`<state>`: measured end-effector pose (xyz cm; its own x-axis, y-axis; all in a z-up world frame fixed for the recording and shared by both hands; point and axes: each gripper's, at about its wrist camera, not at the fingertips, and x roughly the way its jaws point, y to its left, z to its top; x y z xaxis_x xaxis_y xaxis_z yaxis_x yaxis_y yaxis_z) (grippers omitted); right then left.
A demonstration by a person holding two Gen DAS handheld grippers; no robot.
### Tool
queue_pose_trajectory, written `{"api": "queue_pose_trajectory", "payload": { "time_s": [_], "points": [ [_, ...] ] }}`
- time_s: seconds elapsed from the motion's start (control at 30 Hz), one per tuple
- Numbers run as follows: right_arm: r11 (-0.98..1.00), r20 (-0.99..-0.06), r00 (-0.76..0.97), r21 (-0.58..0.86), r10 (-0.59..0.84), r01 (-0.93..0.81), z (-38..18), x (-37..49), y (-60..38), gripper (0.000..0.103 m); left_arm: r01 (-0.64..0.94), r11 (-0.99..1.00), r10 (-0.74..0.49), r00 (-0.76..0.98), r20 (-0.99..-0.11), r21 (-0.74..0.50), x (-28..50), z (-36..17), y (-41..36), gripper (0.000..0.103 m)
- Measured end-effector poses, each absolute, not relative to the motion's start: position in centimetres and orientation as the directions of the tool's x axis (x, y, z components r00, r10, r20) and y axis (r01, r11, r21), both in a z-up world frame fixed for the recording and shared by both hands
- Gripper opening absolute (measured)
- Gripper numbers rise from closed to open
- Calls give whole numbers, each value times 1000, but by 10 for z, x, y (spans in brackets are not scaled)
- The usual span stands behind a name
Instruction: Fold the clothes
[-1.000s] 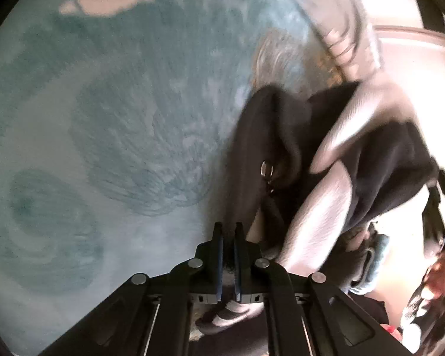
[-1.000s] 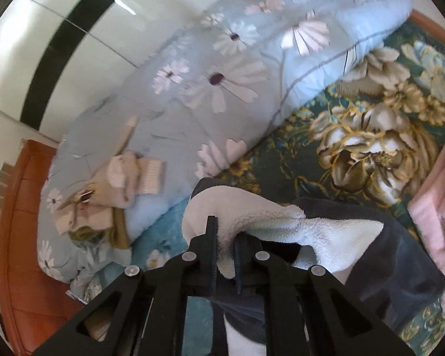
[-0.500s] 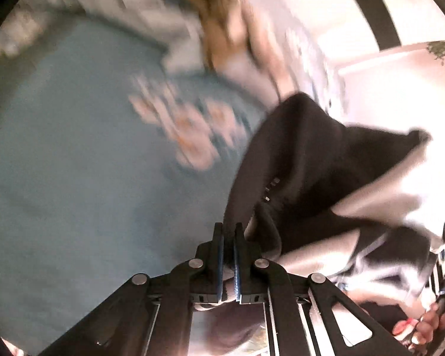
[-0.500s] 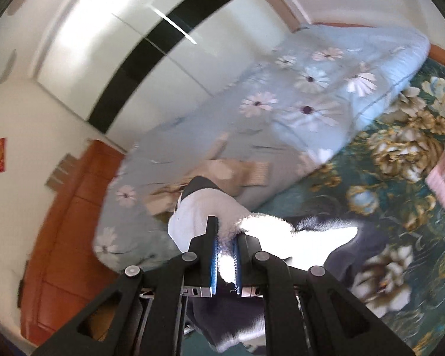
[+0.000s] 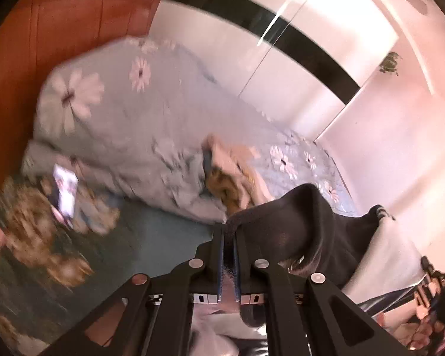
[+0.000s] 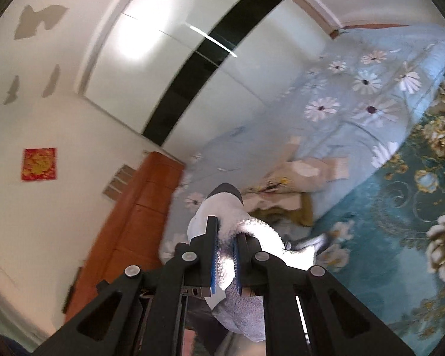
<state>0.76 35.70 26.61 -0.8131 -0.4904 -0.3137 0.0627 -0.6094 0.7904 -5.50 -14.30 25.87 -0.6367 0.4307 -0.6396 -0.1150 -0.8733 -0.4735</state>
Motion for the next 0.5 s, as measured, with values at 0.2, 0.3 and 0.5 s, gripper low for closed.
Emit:
{"api": "queue_pose_trajectory", "payload": {
  "time_s": [0.2, 0.3, 0.5],
  "points": [
    [-616, -263, -804, 772, -534, 157, 316, 32, 330, 9, -172, -875, 434, -694, -574, -453, -19, 320, -175, 5],
    [-614, -243, -802, 767, -546, 185, 335, 56, 319, 9, -197, -882, 431, -703, -565, -427, 2, 347, -191, 5],
    [-644, -284, -775, 739, -565, 199, 358, 109, 297, 9, -239, -895, 425, -717, -552, -378, 37, 387, -213, 5]
  ]
}}
